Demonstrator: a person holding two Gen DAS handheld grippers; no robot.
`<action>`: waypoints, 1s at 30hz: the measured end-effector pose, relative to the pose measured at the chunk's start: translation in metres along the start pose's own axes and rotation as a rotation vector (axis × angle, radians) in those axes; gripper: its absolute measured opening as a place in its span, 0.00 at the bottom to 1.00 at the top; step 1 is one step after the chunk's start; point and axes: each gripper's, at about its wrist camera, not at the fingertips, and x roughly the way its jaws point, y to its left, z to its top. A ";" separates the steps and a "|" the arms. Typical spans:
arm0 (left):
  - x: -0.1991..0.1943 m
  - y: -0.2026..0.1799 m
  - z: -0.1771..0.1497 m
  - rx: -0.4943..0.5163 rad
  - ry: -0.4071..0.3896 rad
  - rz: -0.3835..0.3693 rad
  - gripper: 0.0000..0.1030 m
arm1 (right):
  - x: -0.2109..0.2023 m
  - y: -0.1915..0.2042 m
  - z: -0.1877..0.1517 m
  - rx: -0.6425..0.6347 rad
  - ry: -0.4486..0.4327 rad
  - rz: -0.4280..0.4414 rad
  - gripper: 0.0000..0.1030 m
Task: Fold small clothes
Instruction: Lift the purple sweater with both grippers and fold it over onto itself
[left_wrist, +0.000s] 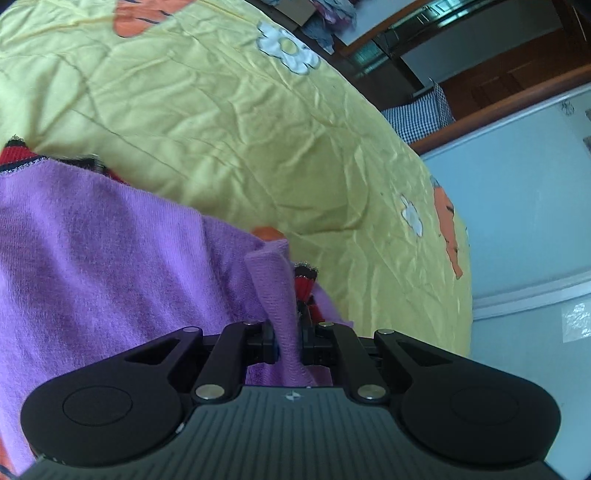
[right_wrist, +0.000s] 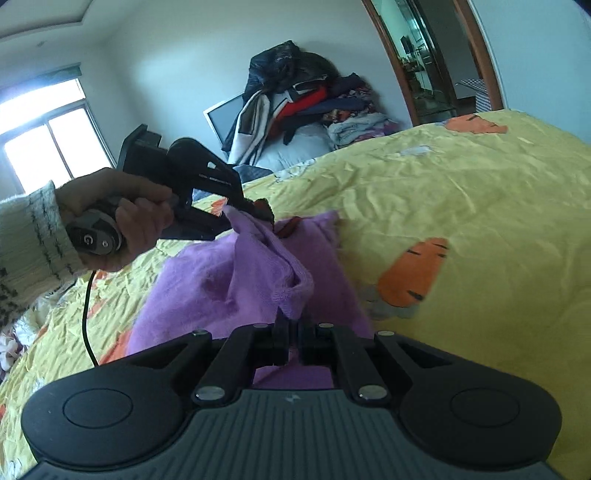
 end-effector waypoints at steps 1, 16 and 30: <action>0.002 -0.003 -0.002 0.009 0.003 0.004 0.09 | -0.003 -0.002 -0.002 0.006 0.002 0.000 0.04; 0.027 -0.029 -0.021 0.122 0.031 0.044 0.09 | -0.016 -0.015 -0.014 0.027 0.059 -0.065 0.04; 0.023 -0.050 -0.013 0.162 -0.019 0.038 0.45 | -0.026 -0.022 -0.013 0.044 0.115 -0.086 0.12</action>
